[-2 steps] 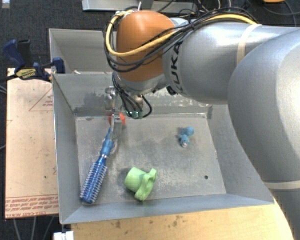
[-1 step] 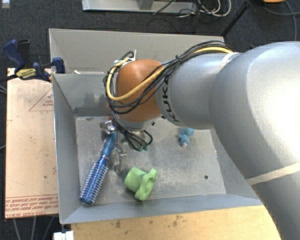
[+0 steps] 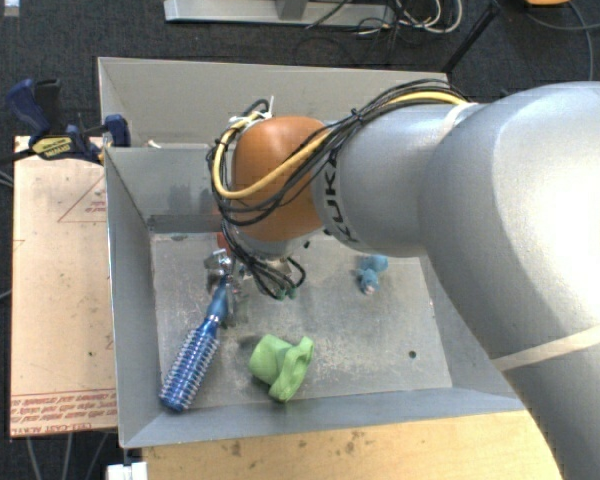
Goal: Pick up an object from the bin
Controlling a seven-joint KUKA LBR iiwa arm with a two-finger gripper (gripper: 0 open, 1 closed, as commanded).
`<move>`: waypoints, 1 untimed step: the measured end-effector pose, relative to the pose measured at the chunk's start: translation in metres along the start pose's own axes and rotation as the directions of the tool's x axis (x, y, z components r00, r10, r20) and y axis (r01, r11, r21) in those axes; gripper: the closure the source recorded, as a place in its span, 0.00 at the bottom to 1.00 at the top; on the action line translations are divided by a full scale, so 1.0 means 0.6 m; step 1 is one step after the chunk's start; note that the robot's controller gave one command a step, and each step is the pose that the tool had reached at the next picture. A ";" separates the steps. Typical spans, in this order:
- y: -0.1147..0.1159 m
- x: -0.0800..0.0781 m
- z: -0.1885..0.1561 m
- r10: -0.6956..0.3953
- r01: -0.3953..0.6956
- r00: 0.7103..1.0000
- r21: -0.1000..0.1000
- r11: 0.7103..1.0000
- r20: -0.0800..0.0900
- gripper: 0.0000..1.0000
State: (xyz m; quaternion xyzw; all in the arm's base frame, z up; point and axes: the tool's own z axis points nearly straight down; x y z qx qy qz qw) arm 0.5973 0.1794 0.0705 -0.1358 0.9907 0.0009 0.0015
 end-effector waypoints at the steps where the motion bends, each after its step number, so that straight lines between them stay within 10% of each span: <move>1: 0.039 0.071 -0.234 -0.022 0.022 1.000 0.000 1.000 0.005 1.00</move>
Offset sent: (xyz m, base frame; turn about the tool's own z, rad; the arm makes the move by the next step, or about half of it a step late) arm -0.0482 0.0097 0.1362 -0.0198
